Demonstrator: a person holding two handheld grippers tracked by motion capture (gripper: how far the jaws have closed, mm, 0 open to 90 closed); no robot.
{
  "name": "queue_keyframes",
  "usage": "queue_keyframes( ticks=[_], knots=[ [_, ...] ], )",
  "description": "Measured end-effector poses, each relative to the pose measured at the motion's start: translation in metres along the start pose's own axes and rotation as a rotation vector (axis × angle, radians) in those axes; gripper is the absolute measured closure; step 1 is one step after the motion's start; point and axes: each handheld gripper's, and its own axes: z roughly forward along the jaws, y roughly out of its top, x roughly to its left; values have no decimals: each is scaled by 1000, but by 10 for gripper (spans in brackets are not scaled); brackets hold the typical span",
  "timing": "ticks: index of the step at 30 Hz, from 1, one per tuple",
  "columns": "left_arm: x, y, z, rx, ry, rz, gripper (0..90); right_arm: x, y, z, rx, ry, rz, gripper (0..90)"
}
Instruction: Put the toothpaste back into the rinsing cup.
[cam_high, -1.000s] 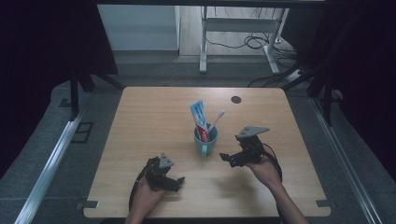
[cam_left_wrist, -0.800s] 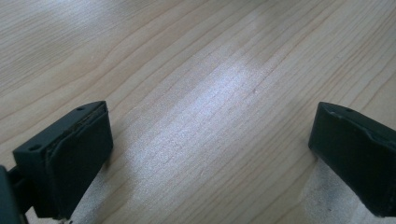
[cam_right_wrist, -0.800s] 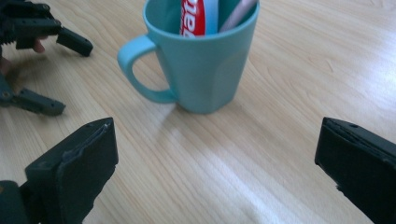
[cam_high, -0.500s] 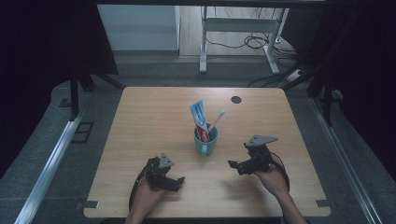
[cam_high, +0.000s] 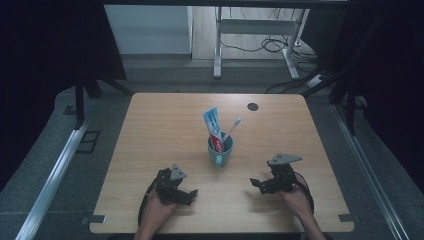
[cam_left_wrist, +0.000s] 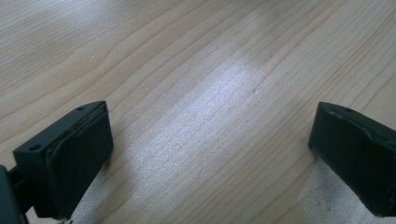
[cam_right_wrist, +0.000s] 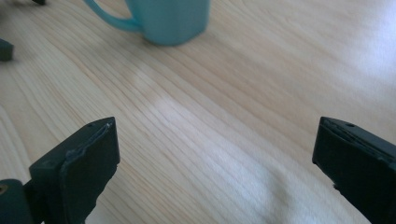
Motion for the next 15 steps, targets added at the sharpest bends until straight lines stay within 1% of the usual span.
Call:
queue_keyframes(
  ticks=[2,5,7,10,11,13,15],
  knots=[
    [0,0,0,0,0,0,0,-2,-6,2,4,-6,14,5],
    [0,0,0,0,0,-1,0,-5,-14,4,5,-4,36,5],
    [0,0,0,0,0,0,0,-6,-19,6,11,-8,43,6],
    [0,0,0,0,0,2,0,-6,-24,10,31,-20,27,8],
    [0,0,0,0,0,1,0,-6,-25,10,49,-25,17,10],
    [0,0,0,0,0,1,0,-5,-25,10,44,-35,-5,9],
    [0,0,0,0,0,1,0,-4,-25,10,45,-36,-15,9]
  ],
)
